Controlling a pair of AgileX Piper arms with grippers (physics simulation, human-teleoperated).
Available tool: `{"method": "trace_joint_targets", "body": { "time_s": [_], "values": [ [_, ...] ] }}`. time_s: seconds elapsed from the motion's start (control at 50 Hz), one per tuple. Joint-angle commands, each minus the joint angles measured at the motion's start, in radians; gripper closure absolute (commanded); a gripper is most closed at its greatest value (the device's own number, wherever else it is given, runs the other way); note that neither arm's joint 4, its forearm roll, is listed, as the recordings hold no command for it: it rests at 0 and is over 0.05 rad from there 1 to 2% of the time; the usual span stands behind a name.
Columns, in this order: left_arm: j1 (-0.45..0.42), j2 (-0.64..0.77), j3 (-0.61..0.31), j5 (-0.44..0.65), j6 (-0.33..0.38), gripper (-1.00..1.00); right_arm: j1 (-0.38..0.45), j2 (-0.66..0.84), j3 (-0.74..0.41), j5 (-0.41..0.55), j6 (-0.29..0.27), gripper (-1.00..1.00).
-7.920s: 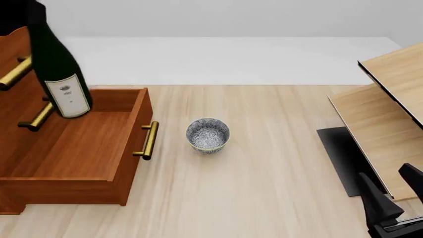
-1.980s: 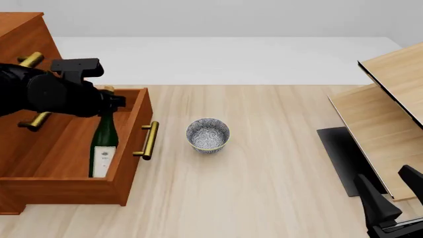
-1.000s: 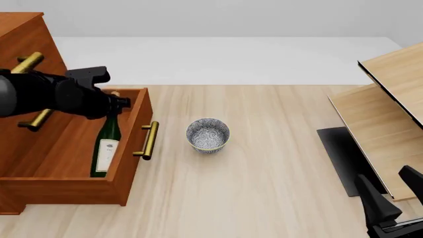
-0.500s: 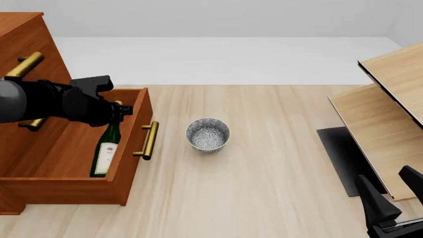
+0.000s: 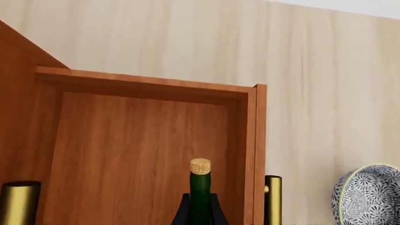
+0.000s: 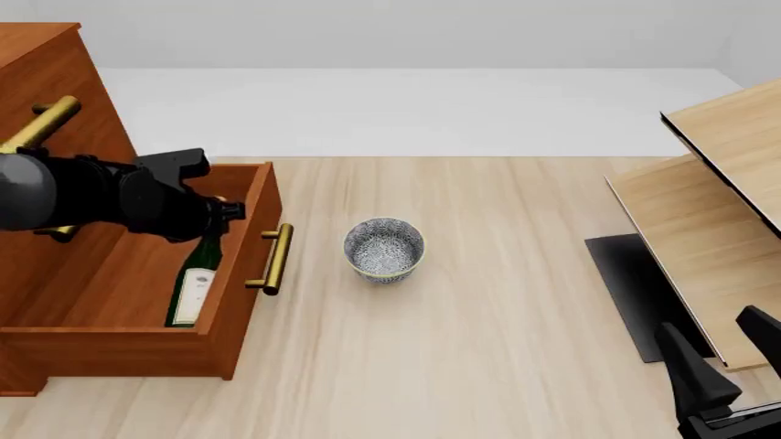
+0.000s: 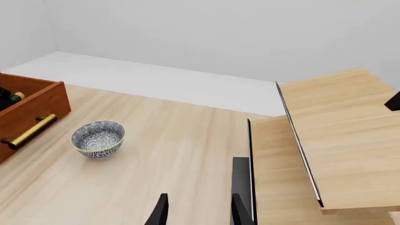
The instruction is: Put the wine bottle in the bottom drawer of the cabinet.
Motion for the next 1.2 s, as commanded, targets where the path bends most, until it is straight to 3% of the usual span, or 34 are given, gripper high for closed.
{"method": "trace_joint_targets", "body": {
  "time_s": [0.02, 0.6, 0.62, 1.2],
  "values": [
    [-0.004, 0.019, 0.018, 0.018, 0.042, 1.0, 0.001, 0.0, 0.0, 0.0, 0.001, -1.0],
    [0.004, 0.017, 0.018, 0.014, 0.039, 1.0, 0.0, 0.0, 0.0, 0.0, 0.0, -1.0],
    [0.004, 0.018, 0.018, 0.015, 0.041, -1.0, 0.001, 0.0, 0.0, 0.0, 0.0, -1.0],
    [-0.007, -0.017, 0.011, 0.037, 0.037, -1.0, 0.0, 0.001, 0.0, 0.0, -0.002, -1.0]
  ]
}}
